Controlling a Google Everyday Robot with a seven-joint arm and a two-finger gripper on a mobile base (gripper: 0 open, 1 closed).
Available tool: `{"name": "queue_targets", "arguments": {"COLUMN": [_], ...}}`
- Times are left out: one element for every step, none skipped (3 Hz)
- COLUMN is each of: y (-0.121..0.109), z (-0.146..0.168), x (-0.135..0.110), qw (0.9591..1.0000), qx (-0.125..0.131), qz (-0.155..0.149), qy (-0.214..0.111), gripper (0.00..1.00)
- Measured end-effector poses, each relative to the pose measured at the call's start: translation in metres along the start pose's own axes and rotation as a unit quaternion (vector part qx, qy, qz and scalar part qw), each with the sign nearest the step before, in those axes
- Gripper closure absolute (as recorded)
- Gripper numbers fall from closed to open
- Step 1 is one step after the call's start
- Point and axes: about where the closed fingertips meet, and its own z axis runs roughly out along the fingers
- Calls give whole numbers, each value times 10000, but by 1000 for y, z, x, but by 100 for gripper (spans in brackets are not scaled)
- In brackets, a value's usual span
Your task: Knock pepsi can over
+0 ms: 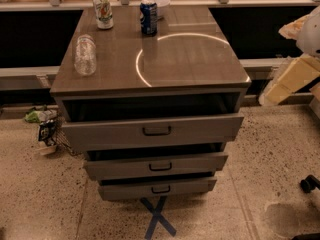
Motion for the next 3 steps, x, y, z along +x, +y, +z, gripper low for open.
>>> {"name": "queue_targets", "arguments": {"y": [-48,-90,-128], "z": [30,73,113], "x": [-2,-17,-45], "qw": [9940,9783,9637], "qx": [307,207,245], "qz": [485,846,936], "qy": [-936,-1880,-2487], "gripper": [0,0,0]}}
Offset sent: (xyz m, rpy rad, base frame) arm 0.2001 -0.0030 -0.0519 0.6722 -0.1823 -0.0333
